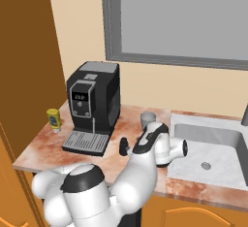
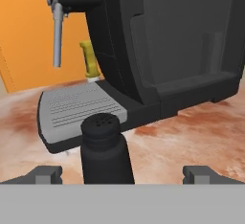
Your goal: There are various items on the counter. Only move the condiments/shakers into the cabinet.
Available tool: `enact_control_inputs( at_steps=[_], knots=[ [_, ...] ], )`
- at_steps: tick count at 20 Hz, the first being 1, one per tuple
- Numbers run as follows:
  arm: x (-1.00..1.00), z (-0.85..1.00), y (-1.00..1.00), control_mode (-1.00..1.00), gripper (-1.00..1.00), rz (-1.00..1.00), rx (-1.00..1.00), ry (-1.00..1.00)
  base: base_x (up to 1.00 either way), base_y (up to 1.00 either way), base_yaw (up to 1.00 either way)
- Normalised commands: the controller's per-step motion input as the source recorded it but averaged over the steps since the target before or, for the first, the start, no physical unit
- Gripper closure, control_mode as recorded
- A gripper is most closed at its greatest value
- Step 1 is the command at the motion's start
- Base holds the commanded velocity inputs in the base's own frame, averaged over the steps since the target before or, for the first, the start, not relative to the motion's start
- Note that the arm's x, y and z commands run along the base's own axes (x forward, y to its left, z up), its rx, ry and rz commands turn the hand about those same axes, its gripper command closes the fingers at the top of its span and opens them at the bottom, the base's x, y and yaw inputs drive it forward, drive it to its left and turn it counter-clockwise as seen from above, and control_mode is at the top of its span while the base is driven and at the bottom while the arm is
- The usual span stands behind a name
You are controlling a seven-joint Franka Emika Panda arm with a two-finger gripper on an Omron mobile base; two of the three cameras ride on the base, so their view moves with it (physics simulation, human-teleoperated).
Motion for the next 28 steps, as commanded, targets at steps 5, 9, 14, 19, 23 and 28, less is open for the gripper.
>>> enact_control_inputs(
  at_steps=[5,9,14,19,23,28],
  knots=[
    [0.04,-0.18,0.00,-1.00,-1.00,0.00,0.00,0.00,0.00,0.00,0.00],
    [-0.16,-0.04,0.01,-1.00,-1.00,0.01,0.00,0.00,0.00,0.00,0.00],
    [-0.01,0.00,0.15,-1.00,-1.00,0.04,0.00,0.00,0.00,0.00,0.00],
    [0.01,0.00,0.21,-1.00,-1.00,0.03,0.00,0.00,0.00,0.00,0.00],
    [0.00,-0.02,0.07,-1.00,-1.00,0.01,0.00,0.00,0.00,0.00,0.00],
    [0.00,-0.03,0.05,-1.00,-1.00,0.00,0.00,0.02,0.00,0.00,0.00]
  ],
)
